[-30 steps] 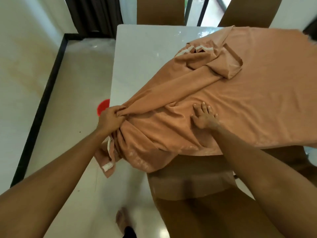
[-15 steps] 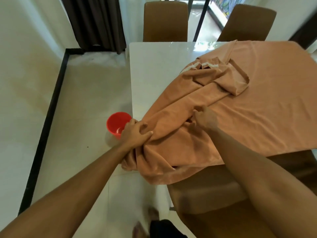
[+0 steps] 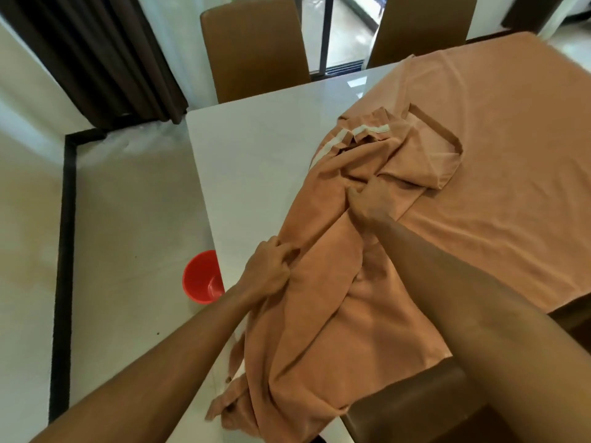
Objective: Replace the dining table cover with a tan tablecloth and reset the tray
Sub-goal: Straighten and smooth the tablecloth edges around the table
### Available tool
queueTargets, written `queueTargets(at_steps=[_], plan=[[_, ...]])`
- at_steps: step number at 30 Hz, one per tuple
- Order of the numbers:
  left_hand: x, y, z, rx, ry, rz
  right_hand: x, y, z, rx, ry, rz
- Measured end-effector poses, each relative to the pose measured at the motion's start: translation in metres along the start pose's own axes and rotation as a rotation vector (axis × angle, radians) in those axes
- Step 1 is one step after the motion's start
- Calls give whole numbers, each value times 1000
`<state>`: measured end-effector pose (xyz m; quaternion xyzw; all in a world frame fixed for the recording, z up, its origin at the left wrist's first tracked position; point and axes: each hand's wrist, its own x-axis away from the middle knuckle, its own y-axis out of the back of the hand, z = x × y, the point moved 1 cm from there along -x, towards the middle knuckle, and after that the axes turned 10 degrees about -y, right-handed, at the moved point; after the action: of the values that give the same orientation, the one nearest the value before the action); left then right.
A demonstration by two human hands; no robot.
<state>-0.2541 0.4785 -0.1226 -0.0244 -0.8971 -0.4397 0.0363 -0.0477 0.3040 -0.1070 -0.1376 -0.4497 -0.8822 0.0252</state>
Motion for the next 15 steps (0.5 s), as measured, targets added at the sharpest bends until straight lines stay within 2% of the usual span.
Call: queueTargets(at_steps=[7,11,15], plan=[[-70,7,-3,-174,-39,-94,-50,14,2,65,-131,-22],[-111,6,-5,-85,33,-47,-63,16,8,-33,-176,-64],[-147,7,-2,-3,28,-37,-76,18,15,-86,-173,-148]])
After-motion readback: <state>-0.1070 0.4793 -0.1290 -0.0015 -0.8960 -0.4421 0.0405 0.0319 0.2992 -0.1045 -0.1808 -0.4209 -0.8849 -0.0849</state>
